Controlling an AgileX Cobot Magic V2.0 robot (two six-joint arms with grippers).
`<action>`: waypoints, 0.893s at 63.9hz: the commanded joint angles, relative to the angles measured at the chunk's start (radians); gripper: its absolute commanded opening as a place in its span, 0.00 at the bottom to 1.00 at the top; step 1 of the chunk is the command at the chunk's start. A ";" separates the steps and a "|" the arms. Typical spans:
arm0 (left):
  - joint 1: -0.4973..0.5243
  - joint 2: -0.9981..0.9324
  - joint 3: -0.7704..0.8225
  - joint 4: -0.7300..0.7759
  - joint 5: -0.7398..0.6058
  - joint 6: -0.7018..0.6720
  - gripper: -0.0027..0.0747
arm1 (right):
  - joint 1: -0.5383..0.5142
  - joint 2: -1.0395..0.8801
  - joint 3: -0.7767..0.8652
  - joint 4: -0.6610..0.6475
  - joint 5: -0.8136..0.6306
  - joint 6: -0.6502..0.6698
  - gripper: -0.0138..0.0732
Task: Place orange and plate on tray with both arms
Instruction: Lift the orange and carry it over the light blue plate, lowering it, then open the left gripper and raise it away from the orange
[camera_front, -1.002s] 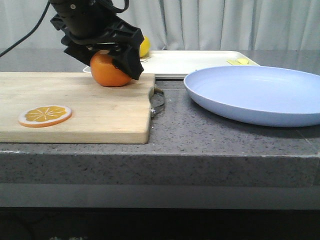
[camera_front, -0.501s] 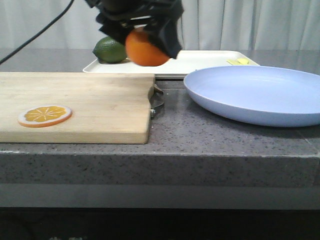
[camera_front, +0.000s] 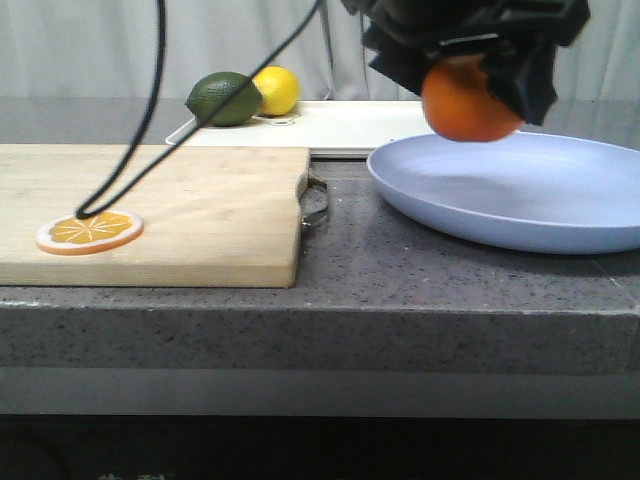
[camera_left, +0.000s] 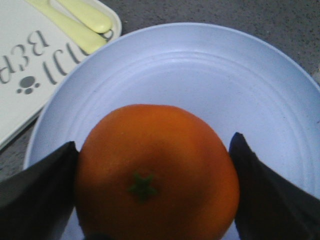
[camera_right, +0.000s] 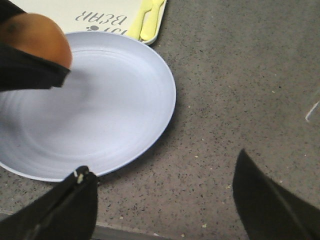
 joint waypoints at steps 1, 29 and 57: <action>-0.019 -0.007 -0.077 -0.007 -0.068 0.001 0.60 | -0.002 0.010 -0.027 -0.007 -0.061 -0.006 0.82; -0.024 0.092 -0.161 -0.018 -0.049 -0.001 0.84 | -0.002 0.010 -0.027 -0.007 -0.061 -0.006 0.82; -0.013 -0.112 -0.107 -0.006 0.042 -0.112 0.87 | -0.002 0.010 -0.027 -0.007 -0.066 -0.006 0.82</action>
